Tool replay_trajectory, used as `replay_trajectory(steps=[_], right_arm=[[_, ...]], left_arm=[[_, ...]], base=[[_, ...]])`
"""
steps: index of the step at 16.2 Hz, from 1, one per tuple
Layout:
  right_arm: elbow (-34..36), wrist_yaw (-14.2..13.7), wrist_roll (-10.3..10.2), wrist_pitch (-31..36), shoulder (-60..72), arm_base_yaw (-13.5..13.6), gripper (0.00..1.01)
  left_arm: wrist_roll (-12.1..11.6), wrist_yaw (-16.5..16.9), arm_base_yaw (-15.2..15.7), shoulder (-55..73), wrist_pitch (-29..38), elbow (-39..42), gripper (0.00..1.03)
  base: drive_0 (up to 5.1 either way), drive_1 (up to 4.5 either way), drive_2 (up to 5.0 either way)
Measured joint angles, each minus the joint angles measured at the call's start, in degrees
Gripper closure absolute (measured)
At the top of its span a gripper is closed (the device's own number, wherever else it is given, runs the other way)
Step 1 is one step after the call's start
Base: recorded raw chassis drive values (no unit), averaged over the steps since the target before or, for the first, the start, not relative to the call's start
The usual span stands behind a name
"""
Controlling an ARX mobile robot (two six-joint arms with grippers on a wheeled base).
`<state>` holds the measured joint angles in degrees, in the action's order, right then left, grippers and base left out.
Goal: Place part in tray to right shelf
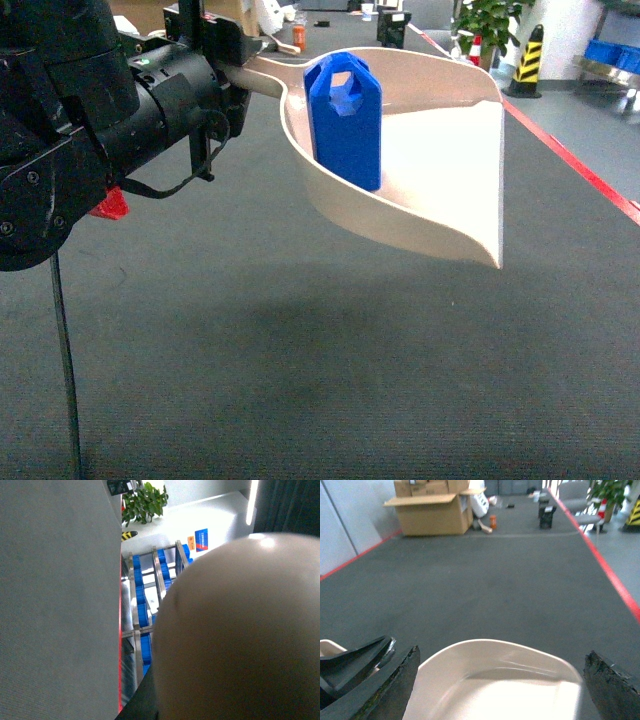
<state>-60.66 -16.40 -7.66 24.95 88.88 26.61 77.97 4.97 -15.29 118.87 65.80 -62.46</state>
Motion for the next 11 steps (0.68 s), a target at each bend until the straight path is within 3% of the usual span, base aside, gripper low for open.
replay_trajectory(steps=[1,3,5,6,8,11], right_arm=[[6.0,-1.3,2.6,3.0,-5.7,0.2,0.03],[20.5,-6.1,9.6,5.0,-21.7,3.9,0.03],[35.1,-10.9,15.8,-5.0,-41.2,10.2,0.03],[37.5,-11.5,18.1,-4.7,-46.1,10.5,0.03],[36.7,-11.3,19.3,-4.5,-45.7,10.2,0.03],[36.7,-11.5,19.5,-4.7,-45.9,10.5,0.03]], left_arm=[[0.0,0.0,0.0,0.0,0.0,0.0,0.87],[0.0,0.0,0.0,0.0,0.0,0.0,0.87],[0.0,-0.1,0.2,0.0,0.0,0.0,0.87],[0.0,-0.1,0.1,0.0,0.0,0.0,0.87],[0.0,0.1,0.0,0.0,-0.3,0.0,0.87],[0.0,-0.3,0.4,0.0,0.2,0.0,0.88]], base=[[0.0,0.0,0.0],[0.0,0.0,0.0],[0.0,0.0,0.0],[0.0,0.0,0.0],[0.0,0.0,0.0],[0.0,0.0,0.0]])
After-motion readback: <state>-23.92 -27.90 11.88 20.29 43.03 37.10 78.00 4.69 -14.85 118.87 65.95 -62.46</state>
